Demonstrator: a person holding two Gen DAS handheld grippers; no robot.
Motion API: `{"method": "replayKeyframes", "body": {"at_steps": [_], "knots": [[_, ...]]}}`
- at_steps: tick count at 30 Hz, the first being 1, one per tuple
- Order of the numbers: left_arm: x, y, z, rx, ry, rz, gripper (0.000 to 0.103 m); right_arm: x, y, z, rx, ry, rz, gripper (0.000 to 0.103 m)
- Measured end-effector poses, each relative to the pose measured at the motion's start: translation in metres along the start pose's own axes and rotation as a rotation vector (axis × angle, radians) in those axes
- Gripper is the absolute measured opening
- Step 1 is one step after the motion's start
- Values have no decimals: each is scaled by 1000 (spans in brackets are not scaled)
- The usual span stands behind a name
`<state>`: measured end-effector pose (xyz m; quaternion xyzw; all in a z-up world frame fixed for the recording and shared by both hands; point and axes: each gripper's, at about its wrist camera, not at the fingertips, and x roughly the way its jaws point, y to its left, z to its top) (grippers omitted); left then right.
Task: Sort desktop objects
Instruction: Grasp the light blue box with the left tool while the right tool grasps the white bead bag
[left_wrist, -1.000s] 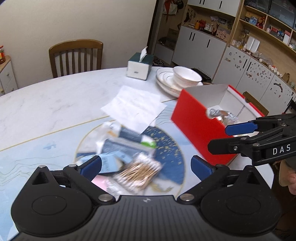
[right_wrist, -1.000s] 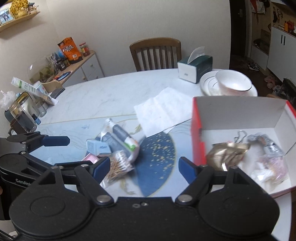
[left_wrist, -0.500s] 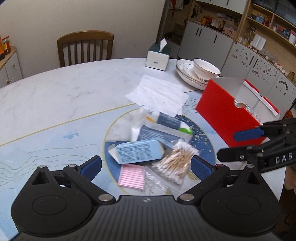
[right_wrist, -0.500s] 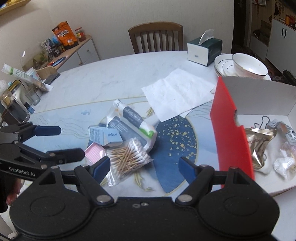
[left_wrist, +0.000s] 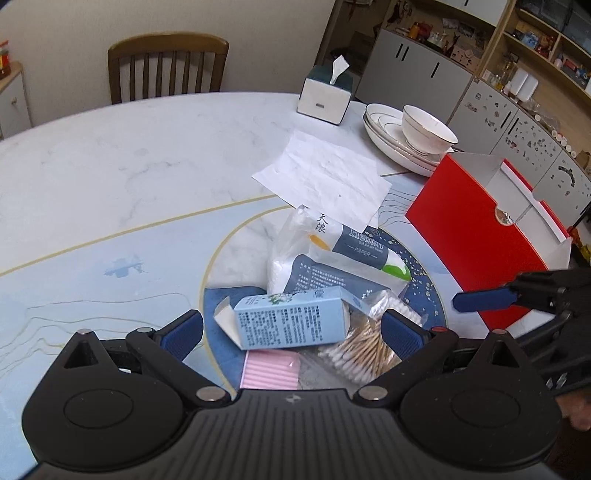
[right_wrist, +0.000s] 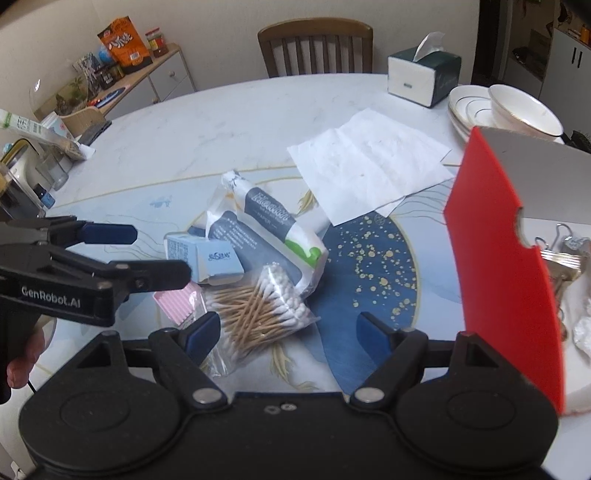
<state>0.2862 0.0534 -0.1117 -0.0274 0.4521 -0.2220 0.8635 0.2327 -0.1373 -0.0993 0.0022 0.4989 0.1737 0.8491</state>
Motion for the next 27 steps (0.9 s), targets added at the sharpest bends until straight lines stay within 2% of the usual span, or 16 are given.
{"method": "replayKeyframes", "body": {"at_steps": [13, 22, 27], "knots": [[39, 9, 9, -9, 60, -24, 103, 30, 7, 6, 1, 49, 38, 81], [45, 12, 6, -10, 62, -59, 102, 44, 6, 7, 20, 85, 59, 78], [43, 12, 4, -10, 57, -77, 91, 46, 7, 6, 15, 87, 65, 78]]}}
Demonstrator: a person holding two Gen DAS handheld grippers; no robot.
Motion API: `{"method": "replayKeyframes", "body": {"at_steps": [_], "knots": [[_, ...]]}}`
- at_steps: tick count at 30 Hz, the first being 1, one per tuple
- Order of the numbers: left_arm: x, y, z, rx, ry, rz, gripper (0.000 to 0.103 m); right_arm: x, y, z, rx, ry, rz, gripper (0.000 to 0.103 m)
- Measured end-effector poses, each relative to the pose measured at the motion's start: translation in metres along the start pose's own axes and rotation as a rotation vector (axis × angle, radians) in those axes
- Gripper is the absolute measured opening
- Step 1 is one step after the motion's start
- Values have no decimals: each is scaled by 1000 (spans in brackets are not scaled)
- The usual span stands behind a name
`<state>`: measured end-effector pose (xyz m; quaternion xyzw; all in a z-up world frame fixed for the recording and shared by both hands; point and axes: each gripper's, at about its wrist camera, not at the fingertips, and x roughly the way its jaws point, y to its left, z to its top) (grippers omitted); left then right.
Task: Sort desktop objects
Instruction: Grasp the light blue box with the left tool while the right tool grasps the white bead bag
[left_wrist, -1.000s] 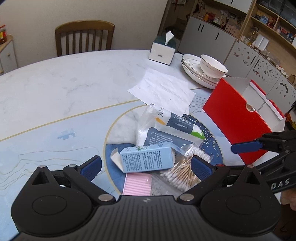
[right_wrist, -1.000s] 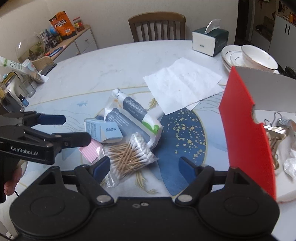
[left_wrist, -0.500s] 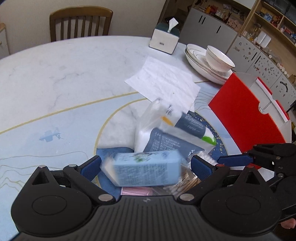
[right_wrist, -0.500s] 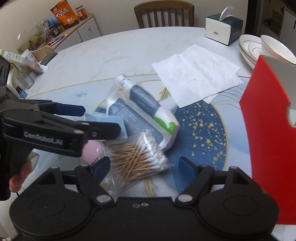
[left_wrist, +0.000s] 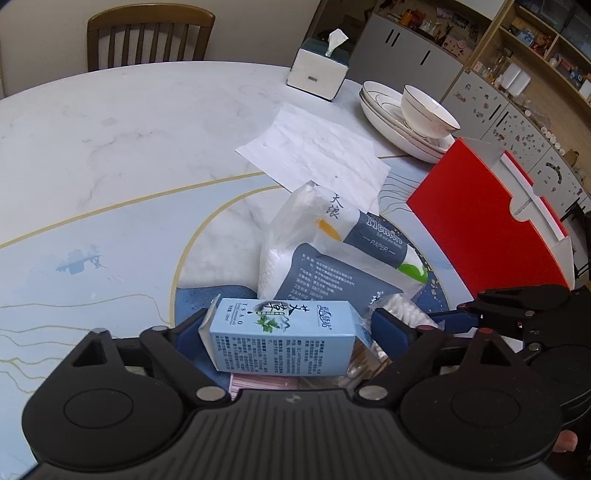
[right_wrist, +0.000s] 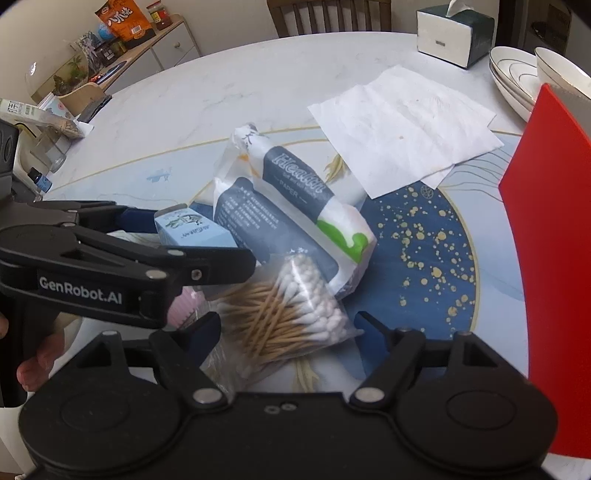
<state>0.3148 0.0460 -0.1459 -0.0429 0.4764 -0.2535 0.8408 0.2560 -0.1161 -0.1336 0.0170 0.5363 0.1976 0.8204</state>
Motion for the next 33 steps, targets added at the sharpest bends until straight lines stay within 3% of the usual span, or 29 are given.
{"method": "replayKeyframes", "body": {"at_steps": [2, 9, 22, 33], "knots": [[-1, 0, -1, 0, -3, -5, 84, -1, 0, 0, -5, 0, 6, 71], [-7, -2, -4, -19, -13, -3, 74, -6, -7, -2, 49, 16, 37, 55], [-30, -14, -10, -46, -40, 13, 73, -36, -4, -9, 49, -25, 103, 17], [-50, -35, -22, -56, -47, 14, 73, -61, -4, -18, 34, -51, 76, 15]]}}
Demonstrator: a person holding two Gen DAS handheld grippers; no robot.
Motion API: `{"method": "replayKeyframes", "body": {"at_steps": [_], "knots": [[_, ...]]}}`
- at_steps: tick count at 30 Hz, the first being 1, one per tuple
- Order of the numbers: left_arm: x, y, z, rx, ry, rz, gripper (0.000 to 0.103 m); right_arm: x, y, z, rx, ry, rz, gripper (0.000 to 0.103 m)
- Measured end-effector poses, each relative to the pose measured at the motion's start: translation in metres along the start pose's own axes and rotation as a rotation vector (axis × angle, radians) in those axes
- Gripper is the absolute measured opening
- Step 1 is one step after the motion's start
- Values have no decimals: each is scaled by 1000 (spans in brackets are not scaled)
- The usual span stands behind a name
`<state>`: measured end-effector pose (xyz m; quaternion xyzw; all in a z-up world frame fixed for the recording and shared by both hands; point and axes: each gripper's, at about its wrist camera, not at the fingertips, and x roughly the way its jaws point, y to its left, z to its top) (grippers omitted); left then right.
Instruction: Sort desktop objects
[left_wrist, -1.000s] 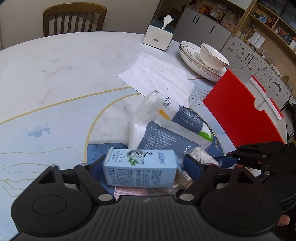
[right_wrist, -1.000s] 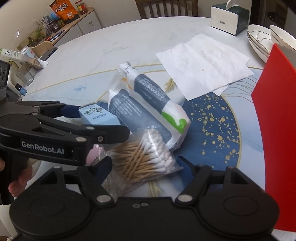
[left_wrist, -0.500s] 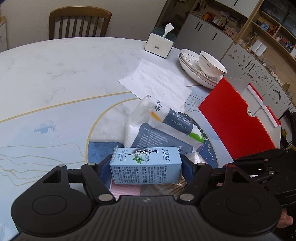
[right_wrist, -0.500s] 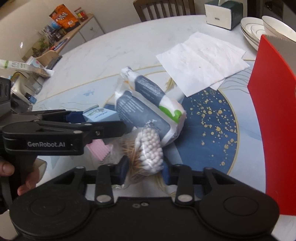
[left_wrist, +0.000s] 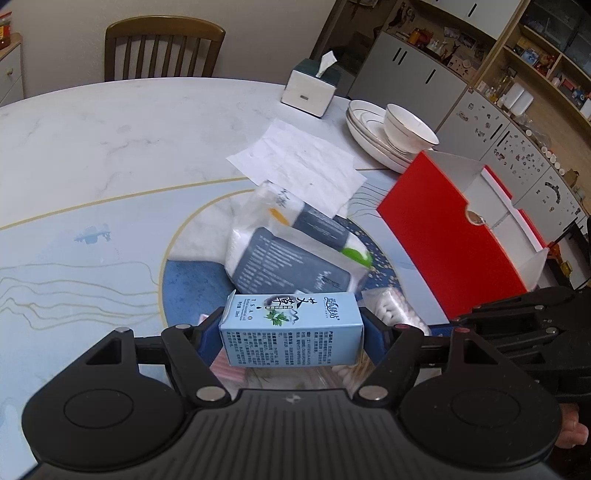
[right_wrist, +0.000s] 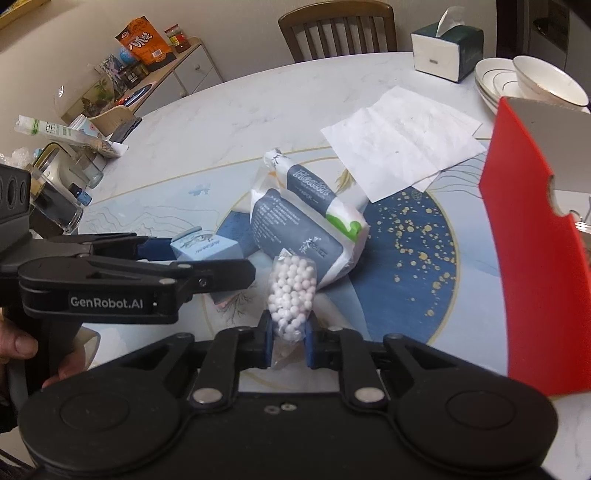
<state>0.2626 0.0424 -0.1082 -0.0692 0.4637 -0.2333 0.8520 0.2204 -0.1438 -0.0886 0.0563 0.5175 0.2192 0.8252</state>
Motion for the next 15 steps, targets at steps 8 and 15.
{"method": "replayKeyframes", "body": {"at_steps": [8, 15], "knots": [[-16, -20, -5, -7, -9, -5, 73, -28, -12, -6, 29, -52, 14, 15], [-36, -47, -4, -5, -39, -20, 73, -61, -25, -6, 48, -115, 31, 15]]}}
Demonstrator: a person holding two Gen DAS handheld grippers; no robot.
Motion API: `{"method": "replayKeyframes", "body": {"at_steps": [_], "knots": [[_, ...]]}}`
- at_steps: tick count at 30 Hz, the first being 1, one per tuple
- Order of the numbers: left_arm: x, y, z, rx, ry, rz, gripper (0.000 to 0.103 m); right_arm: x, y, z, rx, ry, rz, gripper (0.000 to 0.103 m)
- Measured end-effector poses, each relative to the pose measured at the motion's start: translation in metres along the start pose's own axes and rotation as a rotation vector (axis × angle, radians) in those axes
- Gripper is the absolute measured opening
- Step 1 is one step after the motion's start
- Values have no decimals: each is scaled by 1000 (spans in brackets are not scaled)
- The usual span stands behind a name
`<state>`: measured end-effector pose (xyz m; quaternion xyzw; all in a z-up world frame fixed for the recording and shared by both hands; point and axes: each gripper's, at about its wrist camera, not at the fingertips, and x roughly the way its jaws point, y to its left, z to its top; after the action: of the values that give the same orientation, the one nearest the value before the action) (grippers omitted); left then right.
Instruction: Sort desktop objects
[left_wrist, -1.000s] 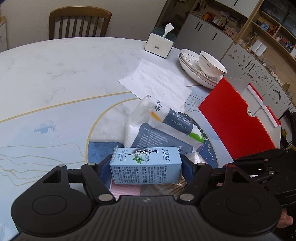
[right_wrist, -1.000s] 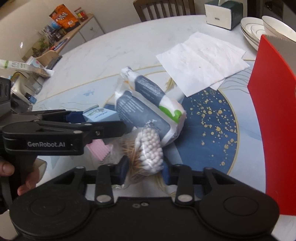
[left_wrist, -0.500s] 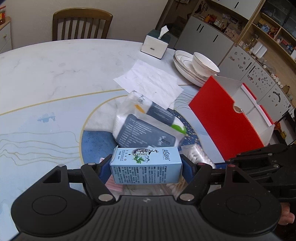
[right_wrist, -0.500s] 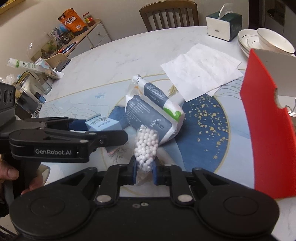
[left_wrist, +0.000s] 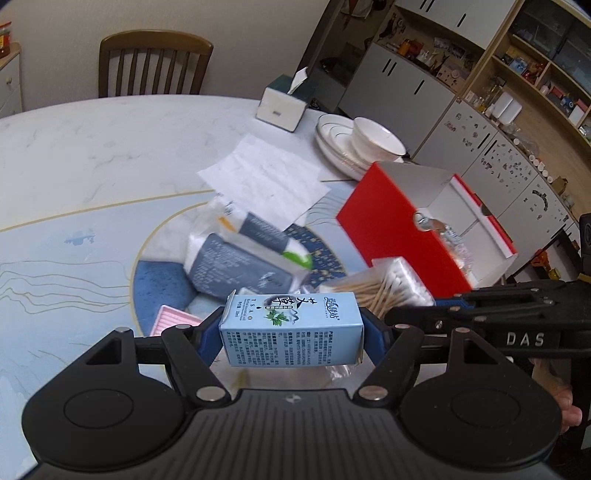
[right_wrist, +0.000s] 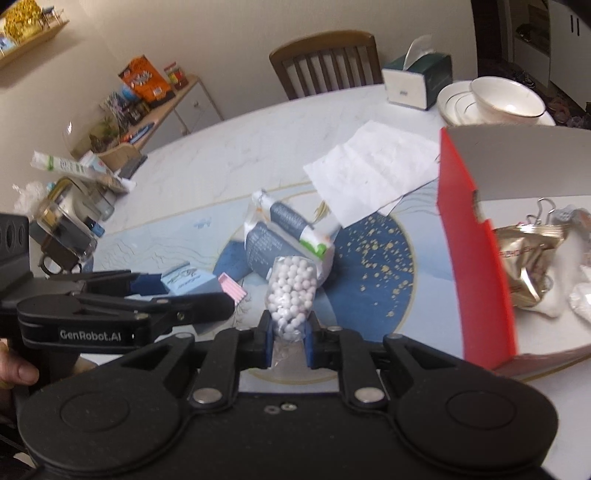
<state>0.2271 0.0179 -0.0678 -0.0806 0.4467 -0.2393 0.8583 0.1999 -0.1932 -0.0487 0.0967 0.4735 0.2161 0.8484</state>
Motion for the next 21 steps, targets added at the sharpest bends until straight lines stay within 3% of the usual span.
{"method": "replayKeyframes", "body": {"at_steps": [11, 21], "knots": [[-9, -51, 10, 34, -43, -9, 73, -44, -21, 8, -40, -64, 19, 15], [10, -103, 25, 69, -65, -14, 73, -79, -63, 17, -44, -125, 25, 15]]}}
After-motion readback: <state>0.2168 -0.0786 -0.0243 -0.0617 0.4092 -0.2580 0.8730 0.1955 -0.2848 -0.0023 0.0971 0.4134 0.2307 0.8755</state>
